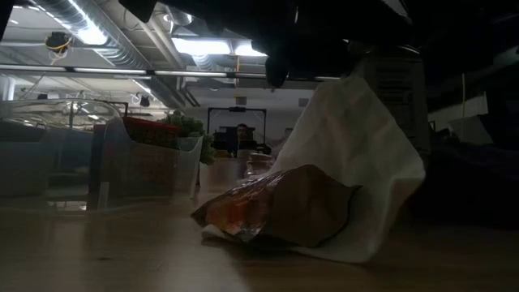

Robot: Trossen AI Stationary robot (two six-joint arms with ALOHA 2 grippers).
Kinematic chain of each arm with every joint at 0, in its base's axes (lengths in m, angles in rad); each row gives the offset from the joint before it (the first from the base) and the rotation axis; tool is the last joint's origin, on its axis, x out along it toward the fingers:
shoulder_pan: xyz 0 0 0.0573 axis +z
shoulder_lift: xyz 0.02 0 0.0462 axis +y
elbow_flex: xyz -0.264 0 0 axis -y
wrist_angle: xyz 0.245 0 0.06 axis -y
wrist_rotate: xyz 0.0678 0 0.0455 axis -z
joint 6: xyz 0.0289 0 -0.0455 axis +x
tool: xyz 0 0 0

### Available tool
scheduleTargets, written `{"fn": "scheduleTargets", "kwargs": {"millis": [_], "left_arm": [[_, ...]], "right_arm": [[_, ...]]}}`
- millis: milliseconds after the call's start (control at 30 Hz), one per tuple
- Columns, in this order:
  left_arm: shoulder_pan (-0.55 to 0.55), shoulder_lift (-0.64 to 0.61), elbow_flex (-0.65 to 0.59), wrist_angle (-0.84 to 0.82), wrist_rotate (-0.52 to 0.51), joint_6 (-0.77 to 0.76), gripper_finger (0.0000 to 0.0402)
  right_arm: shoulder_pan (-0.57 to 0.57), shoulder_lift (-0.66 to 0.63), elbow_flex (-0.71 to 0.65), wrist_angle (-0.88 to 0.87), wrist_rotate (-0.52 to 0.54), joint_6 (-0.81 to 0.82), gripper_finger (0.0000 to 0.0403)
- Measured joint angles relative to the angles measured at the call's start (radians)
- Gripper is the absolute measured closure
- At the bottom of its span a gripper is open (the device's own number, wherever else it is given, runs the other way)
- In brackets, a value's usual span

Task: Sort spices by type
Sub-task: Put the white seasoning bottle into the gray bin

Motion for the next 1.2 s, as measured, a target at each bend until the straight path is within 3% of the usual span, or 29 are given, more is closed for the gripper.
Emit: {"fn": "scheduleTargets", "kwargs": {"millis": [367, 667, 833, 1200], "left_arm": [[0.001, 0.000, 0.000, 0.010, -0.005, -0.005, 0.0207], [0.001, -0.003, -0.001, 0.044, -0.006, 0.006, 0.0208], [0.001, -0.013, -0.002, 0.040, -0.005, 0.006, 0.0206], [-0.001, -0.072, -0.004, -0.005, -0.003, 0.019, 0.0208]], "right_arm": [[0.005, 0.022, 0.000, 0.041, -0.008, 0.001, 0.0278], [0.005, 0.101, 0.000, 0.087, -0.034, 0.012, 0.0391], [0.005, 0.109, 0.001, 0.090, -0.018, 0.045, 0.0380], [0.005, 0.107, 0.004, 0.101, -0.006, 0.046, 0.0396]]}}
